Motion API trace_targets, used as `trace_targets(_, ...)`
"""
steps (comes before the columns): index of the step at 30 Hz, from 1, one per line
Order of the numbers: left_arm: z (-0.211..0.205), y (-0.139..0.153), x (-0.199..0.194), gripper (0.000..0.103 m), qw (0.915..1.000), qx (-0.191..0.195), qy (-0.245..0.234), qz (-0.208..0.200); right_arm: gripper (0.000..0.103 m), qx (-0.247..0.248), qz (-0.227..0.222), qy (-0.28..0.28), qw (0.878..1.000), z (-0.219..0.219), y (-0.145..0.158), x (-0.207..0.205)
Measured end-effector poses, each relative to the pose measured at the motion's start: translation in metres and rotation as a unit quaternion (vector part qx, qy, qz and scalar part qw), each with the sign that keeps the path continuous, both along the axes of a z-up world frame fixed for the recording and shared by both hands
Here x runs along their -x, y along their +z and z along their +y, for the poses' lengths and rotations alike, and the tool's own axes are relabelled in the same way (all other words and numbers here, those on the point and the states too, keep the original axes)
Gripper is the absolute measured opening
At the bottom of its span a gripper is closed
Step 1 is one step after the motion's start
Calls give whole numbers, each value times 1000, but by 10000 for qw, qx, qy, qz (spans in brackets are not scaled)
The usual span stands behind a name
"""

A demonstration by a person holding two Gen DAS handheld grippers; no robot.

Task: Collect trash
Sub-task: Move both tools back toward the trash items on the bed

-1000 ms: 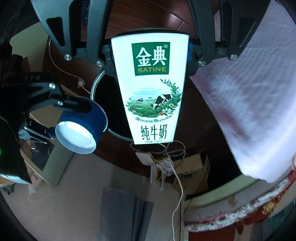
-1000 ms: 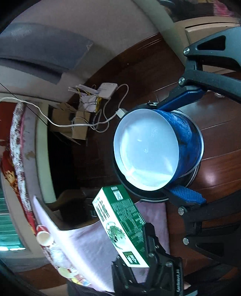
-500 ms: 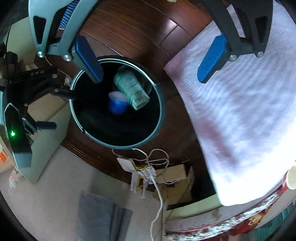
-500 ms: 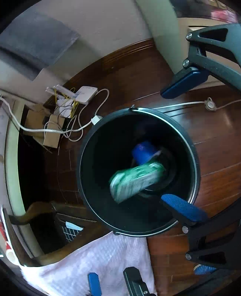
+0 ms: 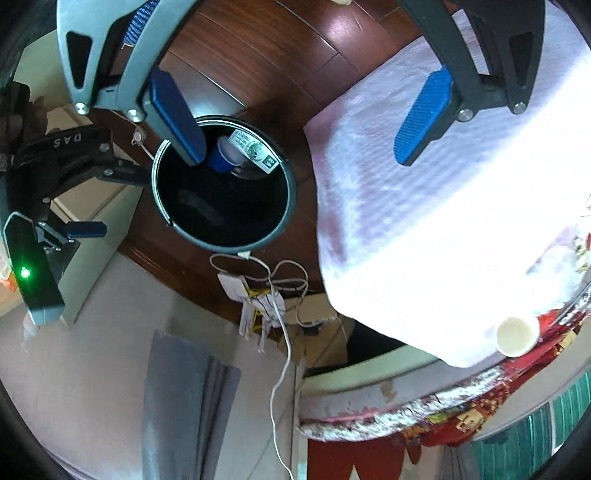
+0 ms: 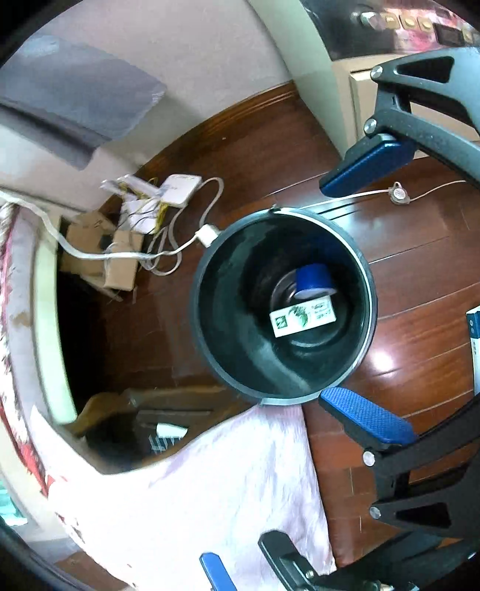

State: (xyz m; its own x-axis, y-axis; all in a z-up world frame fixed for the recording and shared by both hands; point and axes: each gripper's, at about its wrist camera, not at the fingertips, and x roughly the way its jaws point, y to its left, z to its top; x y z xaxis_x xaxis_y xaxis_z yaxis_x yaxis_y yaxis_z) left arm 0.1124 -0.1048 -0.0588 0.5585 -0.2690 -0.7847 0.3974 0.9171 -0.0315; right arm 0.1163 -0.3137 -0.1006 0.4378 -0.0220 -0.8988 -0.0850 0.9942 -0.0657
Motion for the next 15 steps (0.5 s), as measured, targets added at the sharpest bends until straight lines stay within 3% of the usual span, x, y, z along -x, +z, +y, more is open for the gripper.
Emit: trace_targets(15,53,31,16,102,9976,-56,521,-454,103,14,-647,555,9964,75,59,18)
